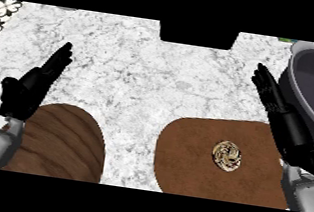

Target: Pick the cupcake from the cutting board and place it in the pot

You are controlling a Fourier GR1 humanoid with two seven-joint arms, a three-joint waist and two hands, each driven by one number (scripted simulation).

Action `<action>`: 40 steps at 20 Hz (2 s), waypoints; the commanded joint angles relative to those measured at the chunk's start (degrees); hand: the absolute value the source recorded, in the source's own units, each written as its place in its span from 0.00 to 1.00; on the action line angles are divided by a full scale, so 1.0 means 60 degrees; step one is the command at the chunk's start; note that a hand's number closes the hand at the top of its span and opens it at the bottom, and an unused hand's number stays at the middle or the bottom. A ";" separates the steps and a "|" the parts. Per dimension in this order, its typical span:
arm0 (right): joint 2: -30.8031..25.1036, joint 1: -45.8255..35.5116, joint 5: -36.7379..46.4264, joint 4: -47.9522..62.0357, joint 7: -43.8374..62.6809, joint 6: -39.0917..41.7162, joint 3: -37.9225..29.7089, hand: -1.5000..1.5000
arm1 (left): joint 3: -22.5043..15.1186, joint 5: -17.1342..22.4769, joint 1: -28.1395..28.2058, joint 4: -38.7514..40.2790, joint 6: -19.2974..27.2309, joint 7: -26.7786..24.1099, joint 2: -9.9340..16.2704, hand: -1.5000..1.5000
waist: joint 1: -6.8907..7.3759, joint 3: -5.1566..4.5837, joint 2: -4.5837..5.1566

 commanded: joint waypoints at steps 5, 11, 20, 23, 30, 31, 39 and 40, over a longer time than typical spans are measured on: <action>-0.0644 0.1372 0.0917 -0.2841 -0.3039 -0.1388 -0.1785 1.00 | 0.0971 0.0250 0.0952 -0.0213 0.1593 -0.0889 -0.1048 0.50 | -0.0963 -0.0171 -0.0436; 0.0679 0.4427 0.2327 -0.2446 -0.3845 -0.4585 -0.3369 0.00 | 0.0886 0.0590 0.1769 -0.0688 0.1892 -0.1574 -0.1949 0.50 | -0.1045 -0.0149 -0.0279; 0.2750 0.8660 0.4178 -0.4741 -0.6991 -0.5340 -0.0752 0.00 | 0.0179 0.0166 0.2318 -0.1121 0.1781 -0.2035 -0.2401 0.50 | -0.0316 -0.0165 -0.0100; 0.2383 0.9621 0.5731 -0.4859 -0.5517 -0.5491 -0.0400 0.00 | 0.0185 0.0101 0.2139 -0.1004 0.1750 -0.2220 -0.2385 0.50 | -0.0294 -0.0185 -0.0060; 0.1657 1.0851 0.8893 -0.5299 -0.2024 -0.4326 -0.0525 0.00 | 0.0000 0.0071 0.2204 -0.0945 0.1544 -0.2414 -0.2436 0.50 | 0.0034 -0.0222 0.0089; 0.2102 1.1002 0.9576 -0.5107 -0.1746 -0.4293 0.0180 0.00 | 0.0075 0.0019 0.2058 -0.0887 0.1715 -0.2392 -0.2520 0.50 | -0.0010 -0.0211 0.0068; 0.3560 0.8017 1.2665 -0.5304 0.2204 -0.1561 0.1430 0.00 | 0.0258 0.0075 0.1917 -0.0708 0.1563 -0.2268 -0.2540 0.50 | -0.0027 -0.0173 -0.0018; 0.3566 0.8349 1.3119 -0.4942 0.2257 -0.2202 0.2290 0.00 | 0.0075 -0.0115 0.1765 -0.0707 0.1774 -0.2166 -0.2816 0.50 | -0.0132 -0.0168 -0.0049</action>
